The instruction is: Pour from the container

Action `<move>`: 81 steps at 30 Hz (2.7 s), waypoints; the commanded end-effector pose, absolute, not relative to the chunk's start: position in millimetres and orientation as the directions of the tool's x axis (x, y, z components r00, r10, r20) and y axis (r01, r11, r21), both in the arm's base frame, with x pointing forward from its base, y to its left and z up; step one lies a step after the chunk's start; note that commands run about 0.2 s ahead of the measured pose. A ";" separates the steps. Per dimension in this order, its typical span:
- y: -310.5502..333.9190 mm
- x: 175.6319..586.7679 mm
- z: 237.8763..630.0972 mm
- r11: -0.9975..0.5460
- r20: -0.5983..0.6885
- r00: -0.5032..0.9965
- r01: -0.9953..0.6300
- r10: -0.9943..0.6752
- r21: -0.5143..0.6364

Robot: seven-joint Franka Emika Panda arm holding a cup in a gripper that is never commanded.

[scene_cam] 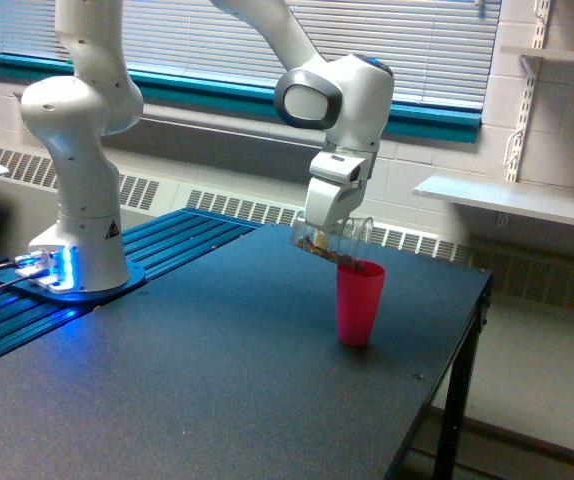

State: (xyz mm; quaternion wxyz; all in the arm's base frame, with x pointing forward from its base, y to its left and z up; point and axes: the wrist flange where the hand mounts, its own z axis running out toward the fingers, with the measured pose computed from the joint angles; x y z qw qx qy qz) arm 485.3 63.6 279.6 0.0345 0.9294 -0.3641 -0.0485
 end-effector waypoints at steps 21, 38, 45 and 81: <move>61.9 494.8 290.4 -0.734 -0.075 0.731 -0.670 -0.679 0.114; 61.4 500.8 289.6 -0.751 -0.118 0.742 -0.653 -0.660 0.098; 62.3 503.4 291.9 -0.754 -0.118 0.745 -0.648 -0.657 0.105; 54.4 506.5 285.9 -0.773 -0.203 0.750 -0.631 -0.630 0.068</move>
